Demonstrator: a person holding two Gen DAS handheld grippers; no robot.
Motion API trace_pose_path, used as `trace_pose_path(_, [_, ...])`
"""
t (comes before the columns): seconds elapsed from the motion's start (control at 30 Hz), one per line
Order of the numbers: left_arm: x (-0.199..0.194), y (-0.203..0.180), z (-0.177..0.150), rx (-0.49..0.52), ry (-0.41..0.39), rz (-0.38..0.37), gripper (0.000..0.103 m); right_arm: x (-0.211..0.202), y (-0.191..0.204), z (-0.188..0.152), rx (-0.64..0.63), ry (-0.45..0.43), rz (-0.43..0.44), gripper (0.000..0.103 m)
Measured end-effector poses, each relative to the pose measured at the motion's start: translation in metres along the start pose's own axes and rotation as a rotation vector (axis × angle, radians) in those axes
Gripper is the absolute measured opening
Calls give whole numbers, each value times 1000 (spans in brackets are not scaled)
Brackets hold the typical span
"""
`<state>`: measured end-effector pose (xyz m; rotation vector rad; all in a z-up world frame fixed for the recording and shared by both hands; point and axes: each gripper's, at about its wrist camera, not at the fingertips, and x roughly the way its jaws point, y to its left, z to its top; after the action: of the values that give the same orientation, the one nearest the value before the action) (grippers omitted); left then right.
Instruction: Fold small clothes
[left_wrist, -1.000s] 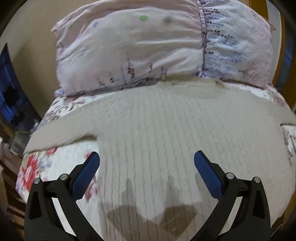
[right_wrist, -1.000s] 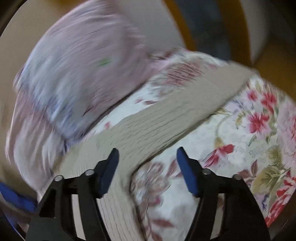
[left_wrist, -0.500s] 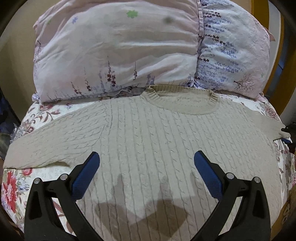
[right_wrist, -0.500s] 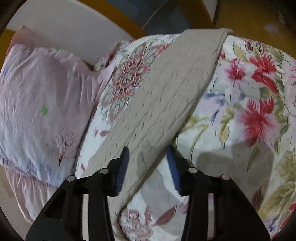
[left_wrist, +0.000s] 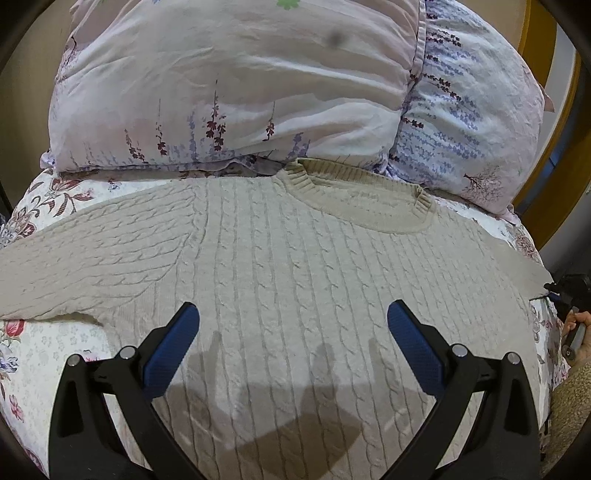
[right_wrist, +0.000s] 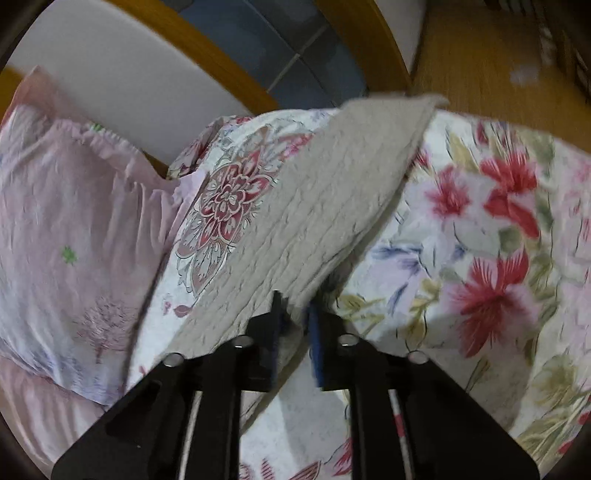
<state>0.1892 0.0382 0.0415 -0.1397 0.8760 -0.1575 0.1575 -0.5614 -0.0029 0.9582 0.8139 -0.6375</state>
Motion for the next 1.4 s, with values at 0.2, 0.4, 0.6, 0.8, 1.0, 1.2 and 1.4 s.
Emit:
trace_pose_path(0.2, [2, 4, 2, -1, -8, -11, 101, -34, 51, -14, -223, -131, 44, 10])
trace_pose_path(0.4, [1, 5, 3, -16, -14, -44, 101, -76, 137, -83, -535, -99, 295, 9])
trace_pose_path(0.6, [3, 5, 2, -42, 10, -94, 101, -50, 186, -204, -781, 207, 426, 9])
trace_pose_path(0.8, [0, 10, -1, -103, 0, -208, 101, -17, 173, -239, -734, 387, 373, 16])
trace_pose_path(1.0, [-2, 16, 1, -147, -8, -251, 101, -32, 149, -196, -514, 310, 389, 45])
trace_pose_path(1.2, [1, 29, 1, -228, 10, -324, 101, -20, 125, -155, -354, 221, 266, 33])
trace_pose_path(1.4, [-7, 37, 2, -252, -30, -345, 101, -48, 177, -175, -589, 23, 241, 11])
